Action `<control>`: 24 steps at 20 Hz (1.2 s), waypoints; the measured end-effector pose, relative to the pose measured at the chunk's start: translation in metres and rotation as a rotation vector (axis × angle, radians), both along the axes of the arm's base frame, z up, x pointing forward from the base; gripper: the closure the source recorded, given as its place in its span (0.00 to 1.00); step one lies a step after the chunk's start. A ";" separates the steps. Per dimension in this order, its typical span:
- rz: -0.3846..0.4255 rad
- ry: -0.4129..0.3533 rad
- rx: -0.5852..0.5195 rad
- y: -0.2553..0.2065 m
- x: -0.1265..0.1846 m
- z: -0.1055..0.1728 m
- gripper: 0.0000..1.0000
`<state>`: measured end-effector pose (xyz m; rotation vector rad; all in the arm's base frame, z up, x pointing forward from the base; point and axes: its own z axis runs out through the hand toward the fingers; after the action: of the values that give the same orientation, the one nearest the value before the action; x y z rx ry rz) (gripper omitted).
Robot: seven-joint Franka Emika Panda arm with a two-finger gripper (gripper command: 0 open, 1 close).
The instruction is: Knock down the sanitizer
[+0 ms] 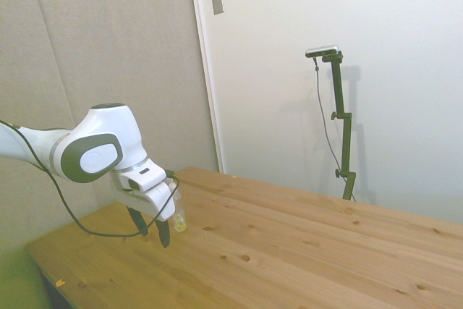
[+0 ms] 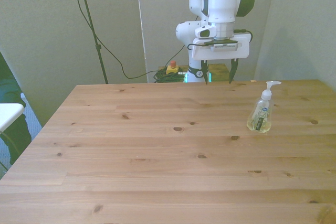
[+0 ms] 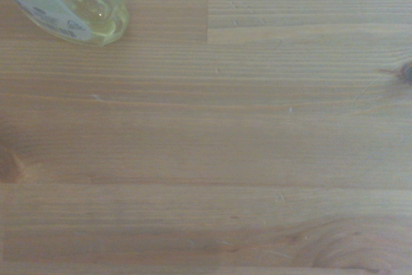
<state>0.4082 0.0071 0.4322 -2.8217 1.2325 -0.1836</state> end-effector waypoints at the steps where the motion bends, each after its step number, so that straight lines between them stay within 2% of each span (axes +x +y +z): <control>1: 0.000 0.001 0.000 0.000 0.000 0.000 0.00; 3: 0.003 0.003 0.000 0.002 0.002 -0.001 0.00; 4: 0.008 0.004 -0.002 0.005 0.004 -0.001 1.00; 9: 0.027 0.013 -0.015 0.041 0.025 -0.003 1.00; 17: 0.023 0.003 -0.043 0.081 0.076 -0.002 1.00; 24: 0.036 0.022 -0.060 0.110 0.114 -0.013 1.00</control>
<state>0.5227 0.1171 0.4193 -2.9025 1.1994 -0.1922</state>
